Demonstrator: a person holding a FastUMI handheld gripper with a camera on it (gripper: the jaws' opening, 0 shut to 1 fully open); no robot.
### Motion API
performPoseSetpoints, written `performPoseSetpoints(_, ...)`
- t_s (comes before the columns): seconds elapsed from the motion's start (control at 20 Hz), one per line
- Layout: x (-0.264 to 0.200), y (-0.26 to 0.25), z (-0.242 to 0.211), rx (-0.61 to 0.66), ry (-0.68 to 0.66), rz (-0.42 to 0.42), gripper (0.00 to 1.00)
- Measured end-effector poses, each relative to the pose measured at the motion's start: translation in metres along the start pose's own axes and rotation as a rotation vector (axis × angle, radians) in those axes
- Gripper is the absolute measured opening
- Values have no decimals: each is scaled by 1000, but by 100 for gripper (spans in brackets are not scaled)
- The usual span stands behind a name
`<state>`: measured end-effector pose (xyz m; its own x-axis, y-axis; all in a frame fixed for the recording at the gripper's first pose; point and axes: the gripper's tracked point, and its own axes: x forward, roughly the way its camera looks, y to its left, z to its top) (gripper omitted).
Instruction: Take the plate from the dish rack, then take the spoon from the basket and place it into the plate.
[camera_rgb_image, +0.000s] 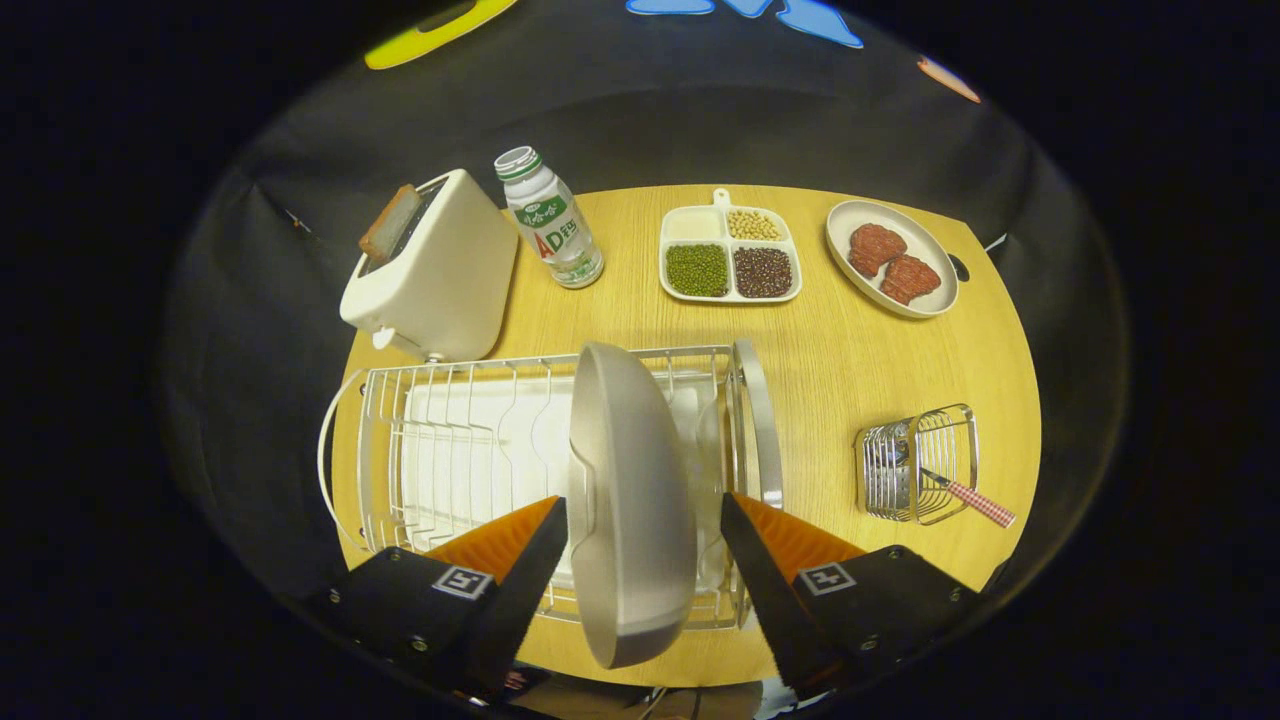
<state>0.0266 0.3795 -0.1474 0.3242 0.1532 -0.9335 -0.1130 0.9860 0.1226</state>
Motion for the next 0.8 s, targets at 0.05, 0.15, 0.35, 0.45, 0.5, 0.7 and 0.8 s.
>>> performPoseSetpoints(0.05,5,-1,-6,-13,19,-7,79)
performPoseSetpoints(0.15,10,-2,-8,7,45,-35,55)
performPoseSetpoints(0.35,8,0,-11,30,65,-81,31)
performPoseSetpoints(0.45,2,3,-7,31,53,-145,31)
performPoseSetpoints(0.5,-2,4,-6,28,41,-177,31)
performPoseSetpoints(0.7,-15,3,3,-39,-2,-256,31)
performPoseSetpoints(0.8,-22,-1,10,-35,-33,-270,31)
